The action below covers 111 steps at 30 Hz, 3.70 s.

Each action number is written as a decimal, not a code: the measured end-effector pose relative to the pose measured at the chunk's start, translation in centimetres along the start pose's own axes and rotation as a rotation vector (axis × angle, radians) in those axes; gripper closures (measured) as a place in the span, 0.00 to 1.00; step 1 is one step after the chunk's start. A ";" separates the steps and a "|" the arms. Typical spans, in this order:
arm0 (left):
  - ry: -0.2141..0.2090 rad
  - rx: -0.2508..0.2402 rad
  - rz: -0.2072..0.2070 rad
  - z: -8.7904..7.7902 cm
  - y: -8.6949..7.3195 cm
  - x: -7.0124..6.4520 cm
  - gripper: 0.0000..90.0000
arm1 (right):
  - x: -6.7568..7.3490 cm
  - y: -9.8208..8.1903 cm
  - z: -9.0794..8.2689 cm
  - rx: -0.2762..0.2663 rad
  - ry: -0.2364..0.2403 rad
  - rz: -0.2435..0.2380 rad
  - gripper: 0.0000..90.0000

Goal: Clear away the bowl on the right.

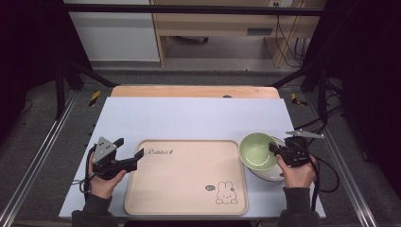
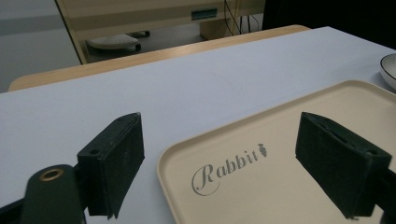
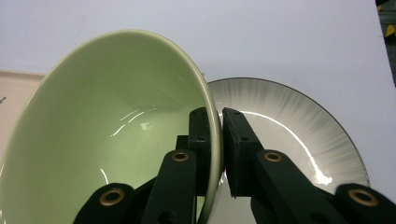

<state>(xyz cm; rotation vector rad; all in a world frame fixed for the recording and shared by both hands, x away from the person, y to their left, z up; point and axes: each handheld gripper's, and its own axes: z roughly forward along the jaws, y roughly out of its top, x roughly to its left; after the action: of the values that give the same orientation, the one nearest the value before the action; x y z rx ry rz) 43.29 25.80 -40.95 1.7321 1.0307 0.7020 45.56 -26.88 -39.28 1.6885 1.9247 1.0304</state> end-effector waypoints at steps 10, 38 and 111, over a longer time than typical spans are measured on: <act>-0.002 0.003 0.004 0.0 0.0 -0.1 0.17 | 1.5 0.3 -0.1 -0.008 0.046 -0.041 0.92; -0.002 -0.016 0.000 -0.4 0.3 0.0 0.17 | 7.8 3.5 0.8 -0.037 0.139 -0.152 0.92; -0.002 -0.034 -0.006 -0.8 0.6 0.2 0.17 | 16.1 3.9 9.9 0.078 0.266 -0.211 0.92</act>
<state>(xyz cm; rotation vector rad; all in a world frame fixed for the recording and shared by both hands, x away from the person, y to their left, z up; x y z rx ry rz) 42.88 26.22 -40.07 1.6992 1.0167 0.7100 51.78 -8.65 -40.05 1.4053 2.2805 1.1576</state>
